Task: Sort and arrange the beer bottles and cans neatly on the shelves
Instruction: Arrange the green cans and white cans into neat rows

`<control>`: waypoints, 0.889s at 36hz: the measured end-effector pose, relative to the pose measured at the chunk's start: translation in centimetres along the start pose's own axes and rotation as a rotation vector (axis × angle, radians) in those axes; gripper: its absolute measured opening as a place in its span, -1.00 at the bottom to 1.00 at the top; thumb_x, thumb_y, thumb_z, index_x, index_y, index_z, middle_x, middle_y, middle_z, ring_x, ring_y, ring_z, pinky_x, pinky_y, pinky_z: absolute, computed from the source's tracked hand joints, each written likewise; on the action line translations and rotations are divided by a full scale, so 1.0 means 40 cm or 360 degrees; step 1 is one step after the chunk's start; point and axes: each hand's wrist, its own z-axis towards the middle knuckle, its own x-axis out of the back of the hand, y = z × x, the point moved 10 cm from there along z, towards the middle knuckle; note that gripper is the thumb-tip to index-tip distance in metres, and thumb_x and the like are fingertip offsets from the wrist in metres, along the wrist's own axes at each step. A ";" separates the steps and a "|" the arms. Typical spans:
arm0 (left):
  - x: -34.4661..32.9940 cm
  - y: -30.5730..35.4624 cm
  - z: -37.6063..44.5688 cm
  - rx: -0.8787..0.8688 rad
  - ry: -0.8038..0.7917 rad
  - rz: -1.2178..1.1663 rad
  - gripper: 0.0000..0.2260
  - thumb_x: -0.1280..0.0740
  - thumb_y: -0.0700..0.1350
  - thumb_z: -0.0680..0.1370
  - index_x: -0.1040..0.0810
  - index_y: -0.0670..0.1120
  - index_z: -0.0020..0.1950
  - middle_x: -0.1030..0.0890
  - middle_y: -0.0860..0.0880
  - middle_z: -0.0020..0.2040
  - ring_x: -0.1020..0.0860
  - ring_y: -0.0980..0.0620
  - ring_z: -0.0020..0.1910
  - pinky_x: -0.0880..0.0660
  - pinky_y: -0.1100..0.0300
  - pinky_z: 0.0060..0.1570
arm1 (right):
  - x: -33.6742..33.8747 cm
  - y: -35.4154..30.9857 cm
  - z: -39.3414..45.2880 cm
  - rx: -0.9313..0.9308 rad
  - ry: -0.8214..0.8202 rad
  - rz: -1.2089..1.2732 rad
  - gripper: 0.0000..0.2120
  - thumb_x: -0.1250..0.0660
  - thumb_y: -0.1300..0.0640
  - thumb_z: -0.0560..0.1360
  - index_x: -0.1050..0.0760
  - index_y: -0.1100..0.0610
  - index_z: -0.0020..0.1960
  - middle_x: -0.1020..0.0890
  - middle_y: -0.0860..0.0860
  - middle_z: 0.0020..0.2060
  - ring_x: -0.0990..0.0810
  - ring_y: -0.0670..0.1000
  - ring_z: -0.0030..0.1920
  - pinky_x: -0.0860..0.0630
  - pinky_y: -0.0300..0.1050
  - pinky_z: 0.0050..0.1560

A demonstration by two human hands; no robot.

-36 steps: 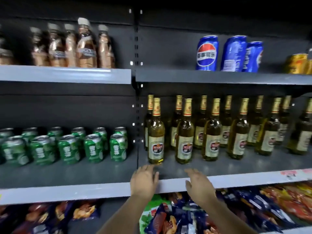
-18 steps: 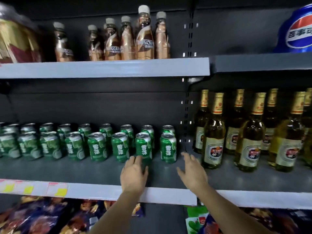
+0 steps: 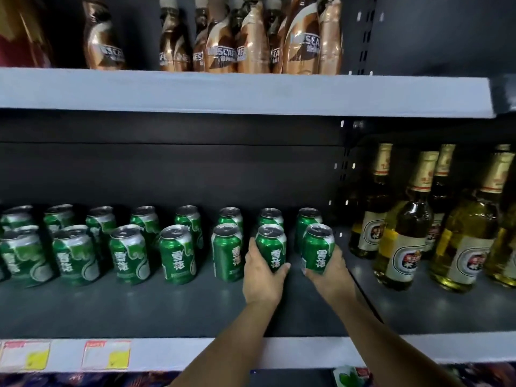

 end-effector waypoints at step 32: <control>0.222 -0.072 0.074 0.0042 0.0121 0.0154 -0.14 -0.46 0.07 0.47 0.02 -0.04 0.58 -0.24 -0.09 0.50 -0.33 -0.09 0.42 -0.39 0.02 0.24 | 0.073 -0.127 -0.065 0.0243 0.0674 -0.0163 -0.35 -0.31 -0.04 0.54 -0.21 0.28 0.48 -0.38 0.26 0.38 -0.31 0.29 0.38 -0.25 0.21 0.31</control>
